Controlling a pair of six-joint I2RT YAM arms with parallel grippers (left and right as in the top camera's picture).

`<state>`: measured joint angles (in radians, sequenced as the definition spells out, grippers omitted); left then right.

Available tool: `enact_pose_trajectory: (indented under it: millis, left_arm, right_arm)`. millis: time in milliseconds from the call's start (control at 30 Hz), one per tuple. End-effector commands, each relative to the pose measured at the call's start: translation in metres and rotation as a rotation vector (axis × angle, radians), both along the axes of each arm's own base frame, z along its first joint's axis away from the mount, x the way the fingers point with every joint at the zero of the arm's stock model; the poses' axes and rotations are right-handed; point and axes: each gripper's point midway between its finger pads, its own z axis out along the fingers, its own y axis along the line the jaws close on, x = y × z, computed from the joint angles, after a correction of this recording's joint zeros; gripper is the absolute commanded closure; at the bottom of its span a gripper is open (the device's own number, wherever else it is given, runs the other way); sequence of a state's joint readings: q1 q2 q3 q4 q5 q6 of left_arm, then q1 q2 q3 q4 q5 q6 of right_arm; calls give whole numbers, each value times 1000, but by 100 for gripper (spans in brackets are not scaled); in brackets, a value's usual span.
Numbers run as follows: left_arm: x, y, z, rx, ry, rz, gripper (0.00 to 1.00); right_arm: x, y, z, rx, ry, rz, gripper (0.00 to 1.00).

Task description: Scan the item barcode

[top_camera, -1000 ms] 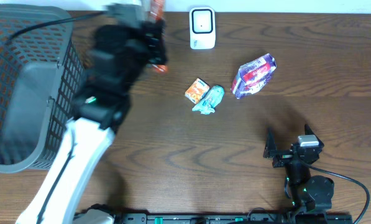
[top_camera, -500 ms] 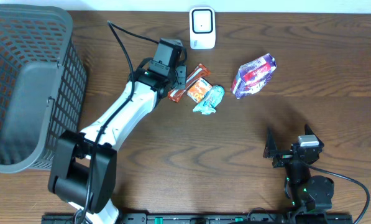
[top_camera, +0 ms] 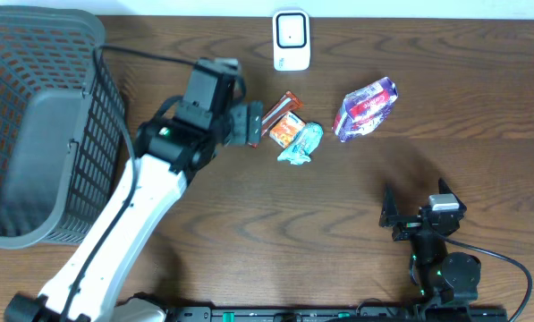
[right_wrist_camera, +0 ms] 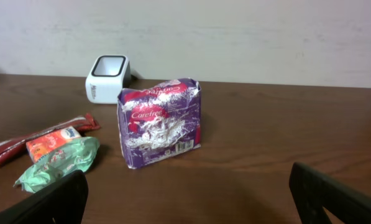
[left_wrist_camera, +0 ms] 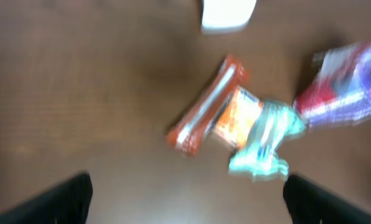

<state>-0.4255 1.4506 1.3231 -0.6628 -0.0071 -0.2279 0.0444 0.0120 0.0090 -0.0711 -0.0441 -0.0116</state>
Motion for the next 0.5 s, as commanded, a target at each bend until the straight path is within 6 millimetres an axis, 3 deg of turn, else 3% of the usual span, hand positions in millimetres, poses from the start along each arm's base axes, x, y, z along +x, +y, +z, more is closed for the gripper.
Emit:
enact_pose_trajectory:
  millis: [0,133,267,367,433,467]
  left_arm:
    - [-30,7,-10,11,116,-21,2]
    - [-49,11,-22,29,210,-34,2]
    - [-55,13,-25,41,235,-33,2]
    - [-54,13,-25,40,235,-33,2]
    - [-54,13,-25,40,235,-33,2]
    - [-54,13,-25,40,235,-33,2]
  right_arm:
    - [0,0,-1,-9,0,-2,1]
    - [0,0,-1,-9,0,-2,1]
    - [0,6,4,56,-16,31,1]
    - [-9,44,12,315,15,245,1]
    - [-29,82,12,505,125,477,1]
    - [-31,86,16,535,126,500,1]
